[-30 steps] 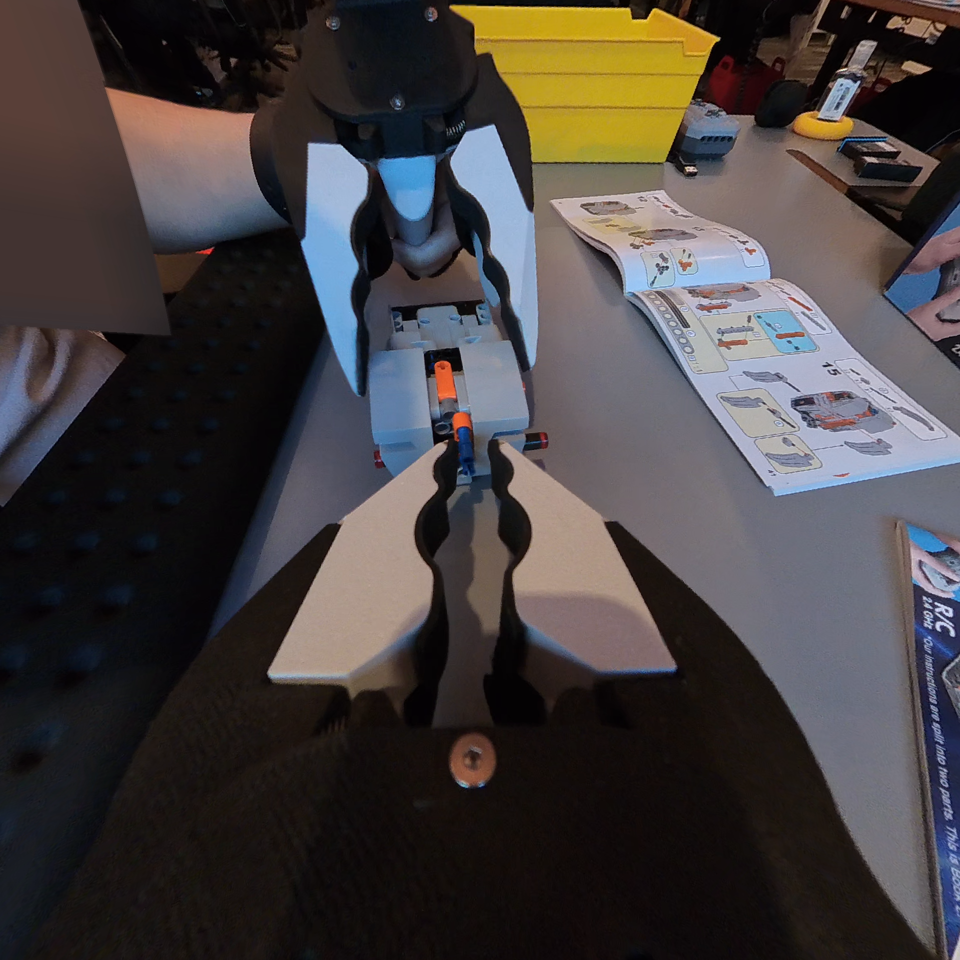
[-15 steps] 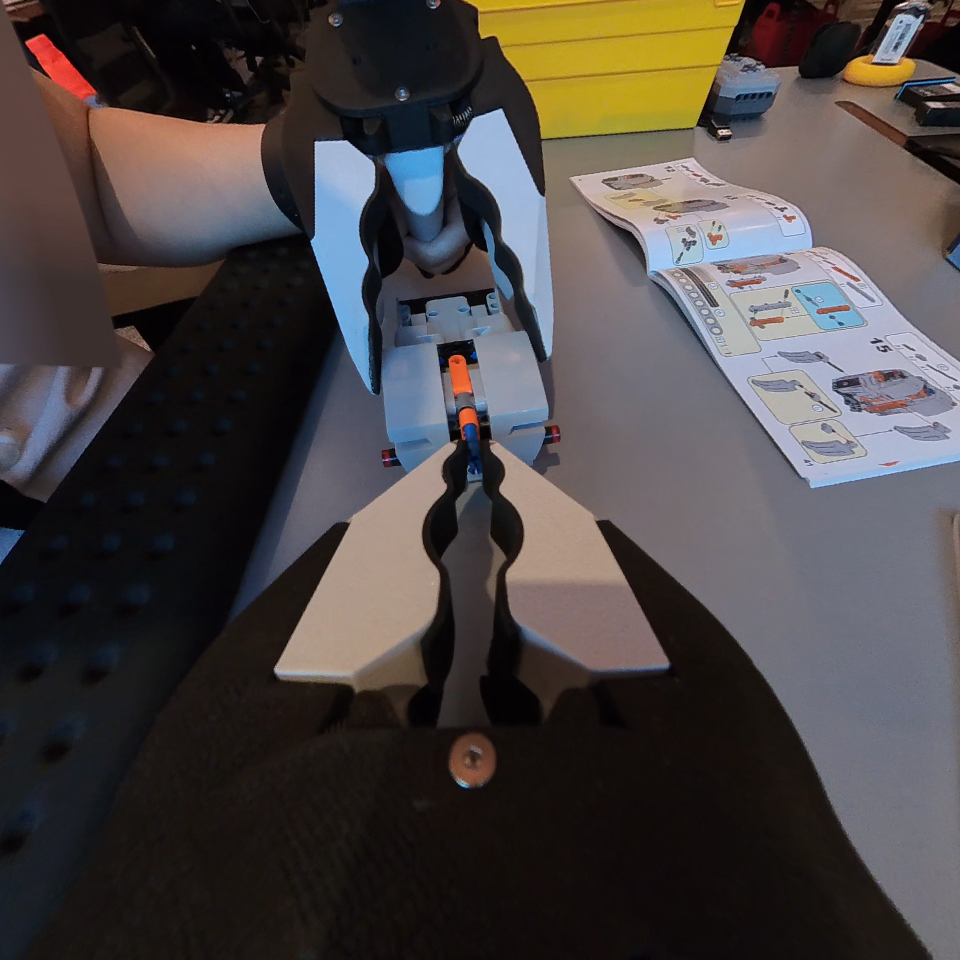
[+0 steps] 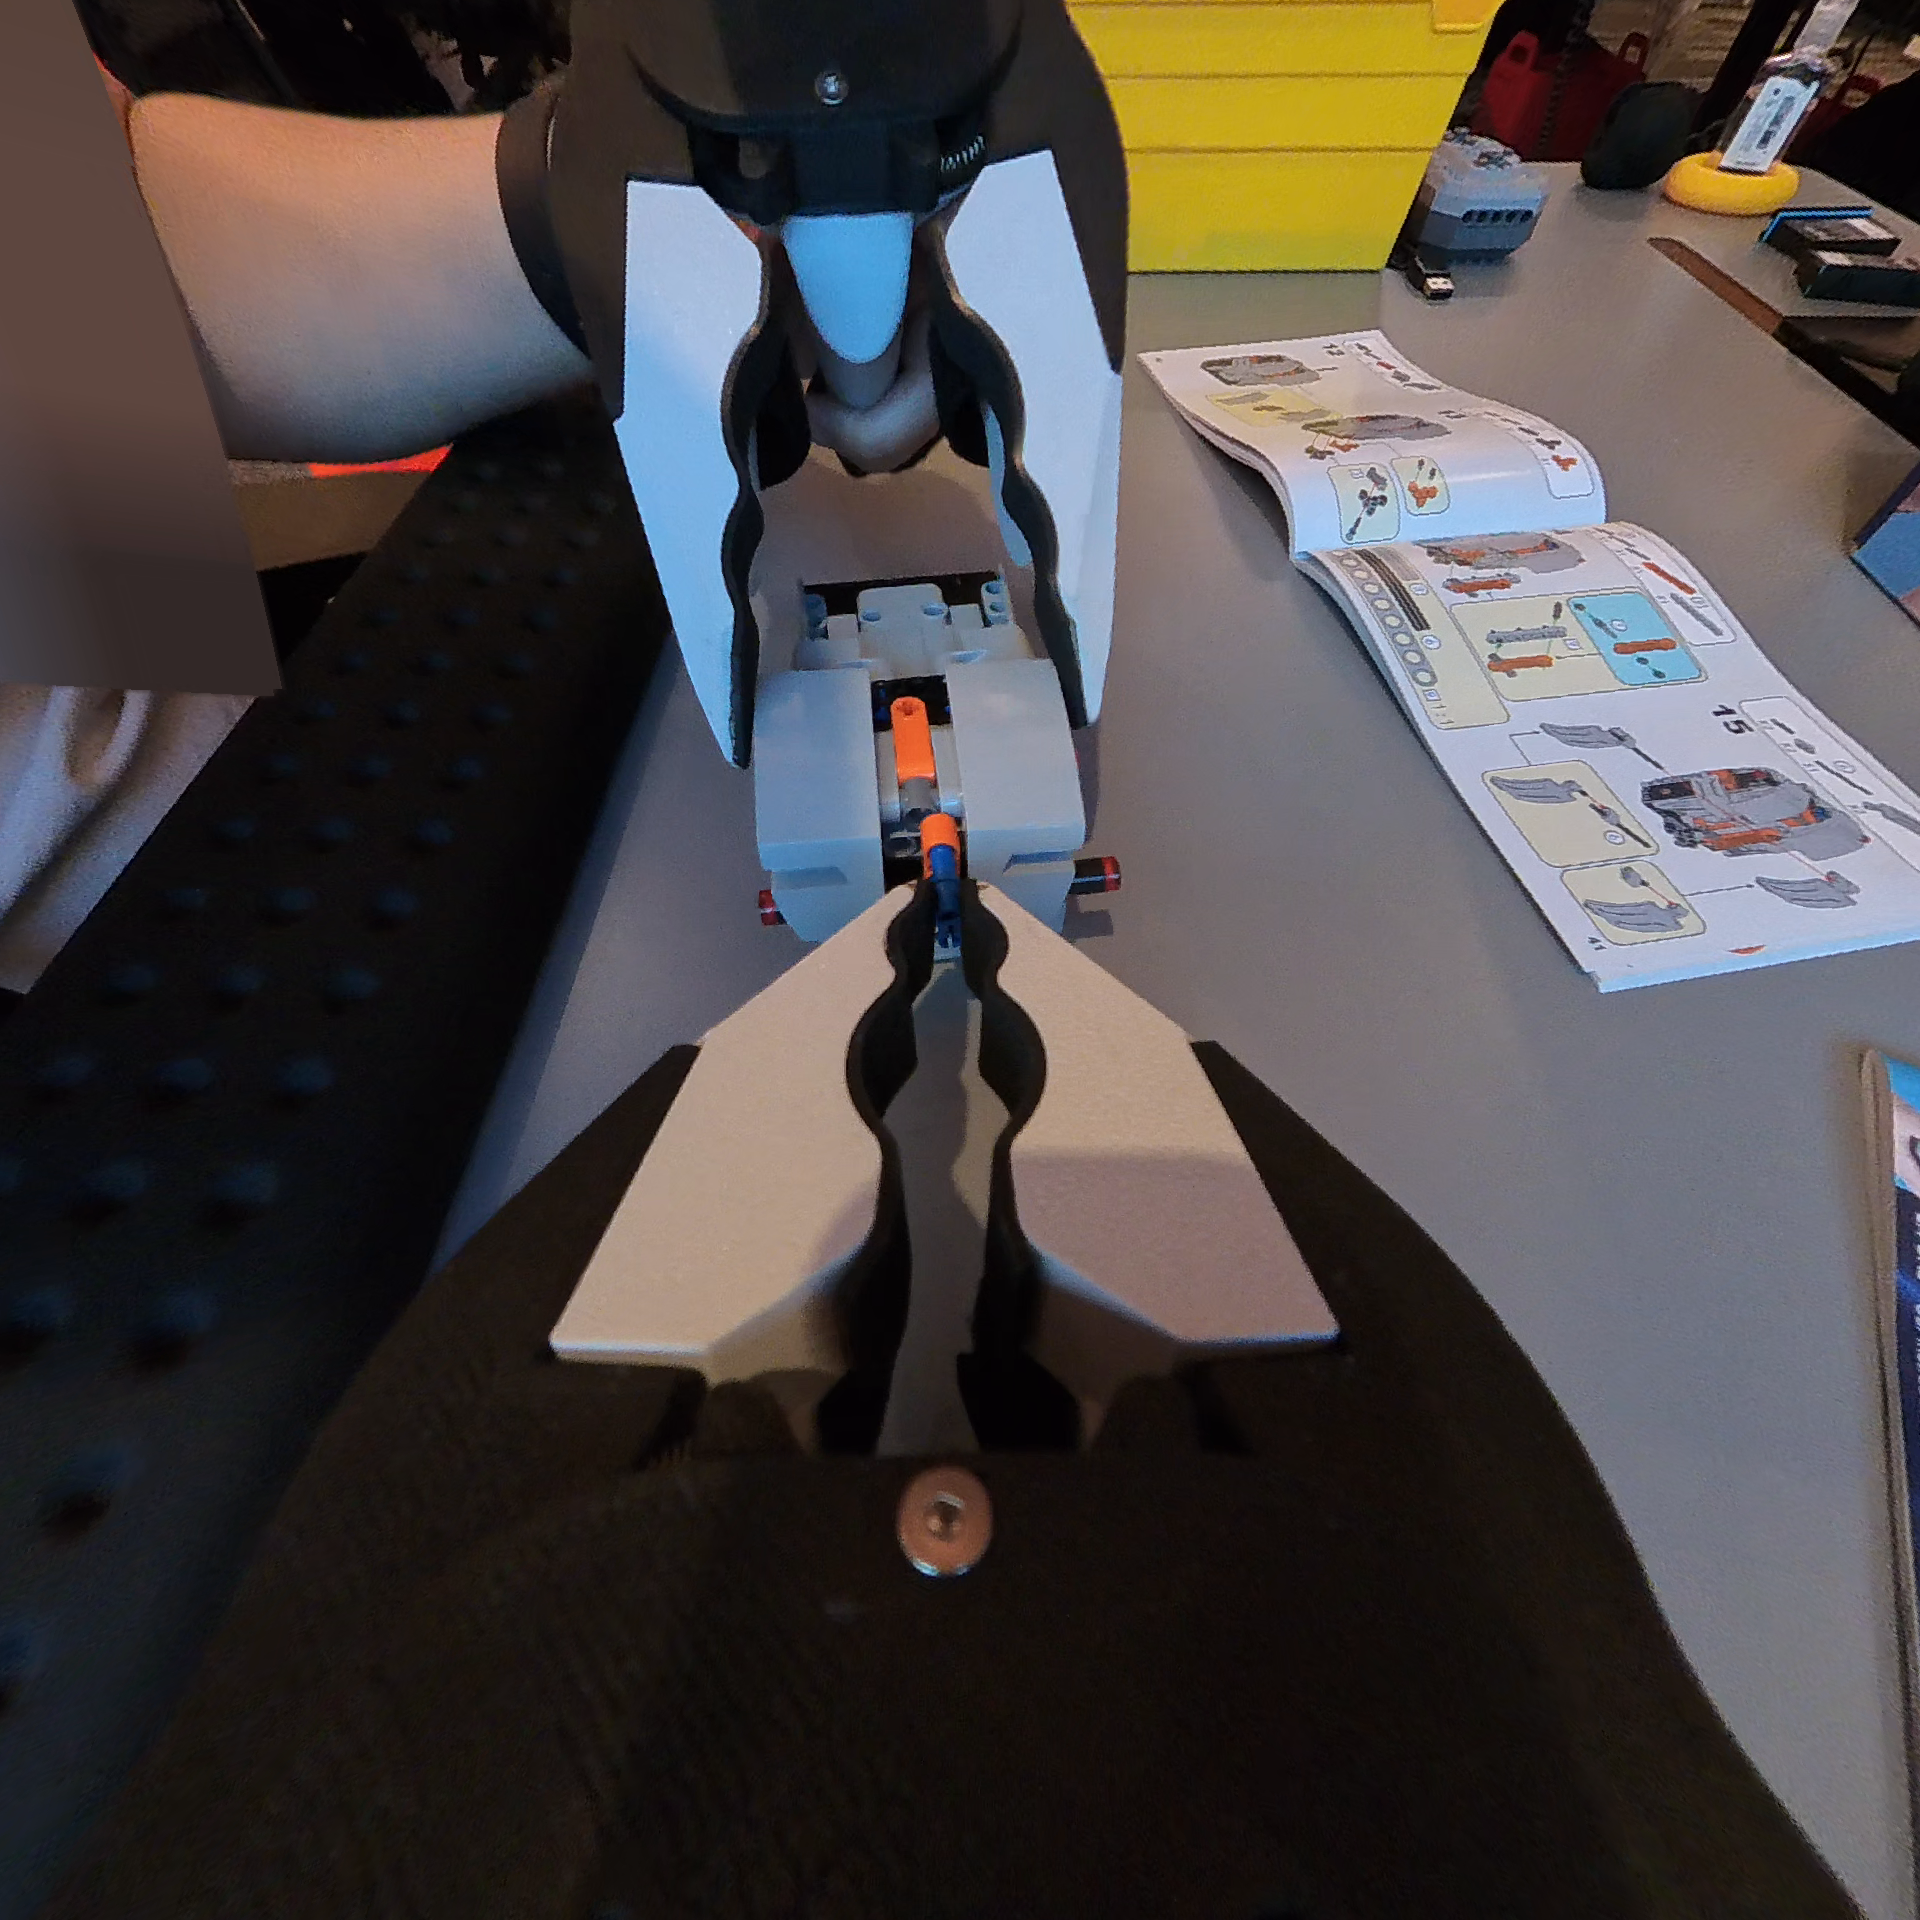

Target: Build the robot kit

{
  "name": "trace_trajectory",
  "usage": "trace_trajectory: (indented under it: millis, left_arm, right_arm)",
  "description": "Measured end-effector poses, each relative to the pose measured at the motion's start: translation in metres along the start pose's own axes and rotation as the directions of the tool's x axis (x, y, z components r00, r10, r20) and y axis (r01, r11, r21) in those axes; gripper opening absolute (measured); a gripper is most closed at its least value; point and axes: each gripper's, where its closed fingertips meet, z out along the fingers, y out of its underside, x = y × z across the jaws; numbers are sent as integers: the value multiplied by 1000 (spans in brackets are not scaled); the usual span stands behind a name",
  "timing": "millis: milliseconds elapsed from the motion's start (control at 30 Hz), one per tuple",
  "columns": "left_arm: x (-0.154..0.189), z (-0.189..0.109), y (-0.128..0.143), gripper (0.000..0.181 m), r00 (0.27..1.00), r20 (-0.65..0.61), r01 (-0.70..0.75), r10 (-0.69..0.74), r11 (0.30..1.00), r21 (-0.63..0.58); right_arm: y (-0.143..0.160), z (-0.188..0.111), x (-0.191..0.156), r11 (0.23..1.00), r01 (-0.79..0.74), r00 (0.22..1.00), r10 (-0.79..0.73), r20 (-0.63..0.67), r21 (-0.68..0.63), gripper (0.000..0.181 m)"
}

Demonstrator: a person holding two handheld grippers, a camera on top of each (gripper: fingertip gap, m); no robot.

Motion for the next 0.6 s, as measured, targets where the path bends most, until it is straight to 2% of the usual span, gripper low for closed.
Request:
trace_trajectory:
  millis: [133,367,467,533,600]
  left_arm:
    - [-1,1,2,67,1000,-15,7,-7,999,-52]
    - [0,1,3,68,1000,-19,12,-13,998,-55]
    - [-3,-7,-6,81,1000,18,14,-14,1000,3]
    - [1,-19,-20,75,1000,29,-9,6,996,86]
    - [8,-27,-28,64,993,74,-102,94,988,112]
  right_arm:
    - [0,0,0,1000,8,1000,-8,-6,1,2]
    - [-1,0,-2,1000,28,1000,-28,-9,4,2]
    - [-1,0,-1,1000,24,1000,-24,-9,4,3]
    - [-1,0,-1,1000,25,1000,-25,-9,4,3]
    - [0,0,-1,1000,25,1000,-25,-10,4,3]
